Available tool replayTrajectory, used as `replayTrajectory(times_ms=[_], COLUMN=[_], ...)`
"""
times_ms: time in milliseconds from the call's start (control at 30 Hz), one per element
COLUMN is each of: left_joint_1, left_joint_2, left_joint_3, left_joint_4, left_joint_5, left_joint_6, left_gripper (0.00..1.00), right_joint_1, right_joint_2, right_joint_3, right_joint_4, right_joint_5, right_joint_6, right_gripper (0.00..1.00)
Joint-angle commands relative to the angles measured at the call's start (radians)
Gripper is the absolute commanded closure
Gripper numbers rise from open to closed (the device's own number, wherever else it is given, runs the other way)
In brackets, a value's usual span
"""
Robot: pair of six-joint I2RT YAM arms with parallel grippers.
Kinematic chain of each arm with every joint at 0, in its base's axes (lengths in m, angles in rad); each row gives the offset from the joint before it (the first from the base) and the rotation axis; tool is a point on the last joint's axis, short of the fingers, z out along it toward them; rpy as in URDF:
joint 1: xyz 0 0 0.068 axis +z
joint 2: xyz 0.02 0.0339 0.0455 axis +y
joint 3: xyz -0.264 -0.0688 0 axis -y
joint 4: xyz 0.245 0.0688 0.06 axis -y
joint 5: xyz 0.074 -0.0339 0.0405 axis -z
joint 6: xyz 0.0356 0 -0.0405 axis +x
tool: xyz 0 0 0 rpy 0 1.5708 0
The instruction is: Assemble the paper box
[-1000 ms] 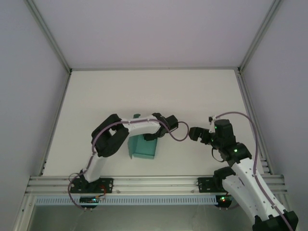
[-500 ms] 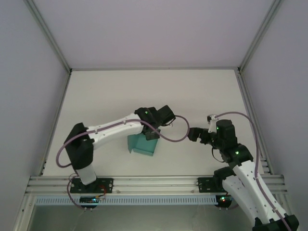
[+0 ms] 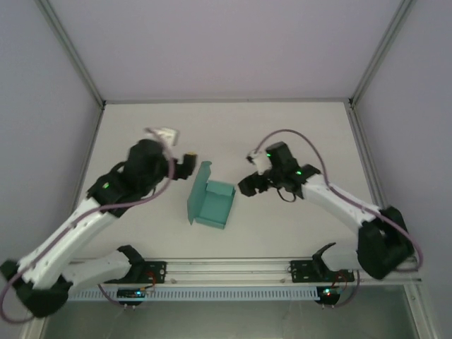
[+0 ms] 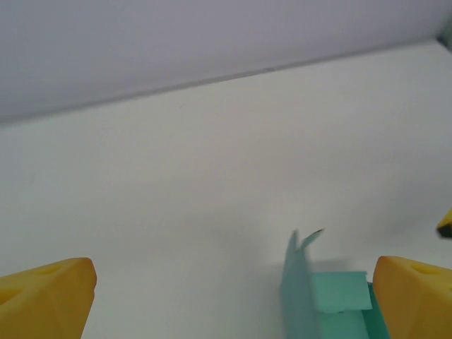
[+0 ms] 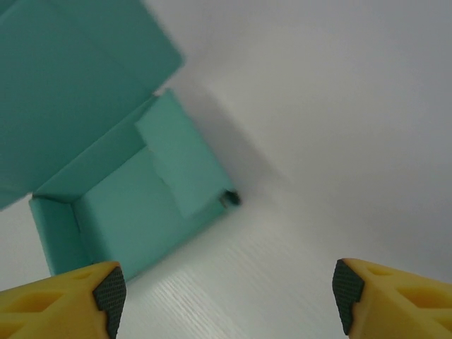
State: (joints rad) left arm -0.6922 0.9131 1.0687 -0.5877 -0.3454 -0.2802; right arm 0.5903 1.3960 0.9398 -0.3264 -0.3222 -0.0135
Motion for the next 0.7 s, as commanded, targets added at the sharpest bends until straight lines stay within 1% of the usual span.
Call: replayTrajectory(times_ms=[0,67,133,200,233,300,367,467,667], left_joint_1=[0.109,0.17,0.205,0.218,0.221,0.223,0.224,0.228,0.229], left_joint_2=[-0.074,-0.112,-0.143,-0.171,-0.182,-0.2,-0.212,-0.22,-0.205], left_joint_3=[-0.153,-0.227,-0.3,-0.37,-0.397,-0.441,-0.462,-0.476,-0.509], left_joint_4=[-0.057,-0.088,-0.091,-0.057,-0.042,-0.021,-0.01,0.014,0.063], left_joint_5=[0.104,0.121,0.144,0.189,0.206,0.212,0.208,0.207,0.232], left_joint_6=[-0.275,-0.324,-0.361,-0.364,-0.366,-0.381,-0.389,-0.392,-0.382], left_gripper=[0.0,0.0,0.0,0.0,0.0,0.0,0.01,0.01,0.0], right_joint_1=[0.051,0.067,0.067,0.068,0.069,0.076,0.088,0.094,0.1], right_joint_2=[0.16,0.272,0.381,0.474,0.509,0.563,0.585,0.598,0.6], right_joint_3=[0.138,0.237,0.357,0.459,0.495,0.54,0.549,0.542,0.518], right_joint_4=[-0.057,-0.131,-0.229,-0.319,-0.347,-0.386,-0.397,-0.39,-0.382], right_joint_5=[0.055,0.074,0.088,0.059,0.057,0.04,0.019,-0.008,-0.033], right_joint_6=[-0.181,-0.214,-0.269,-0.299,-0.317,-0.326,-0.332,-0.319,-0.288], right_gripper=[0.21,0.25,0.3,0.47,0.51,0.52,0.53,0.58,0.61])
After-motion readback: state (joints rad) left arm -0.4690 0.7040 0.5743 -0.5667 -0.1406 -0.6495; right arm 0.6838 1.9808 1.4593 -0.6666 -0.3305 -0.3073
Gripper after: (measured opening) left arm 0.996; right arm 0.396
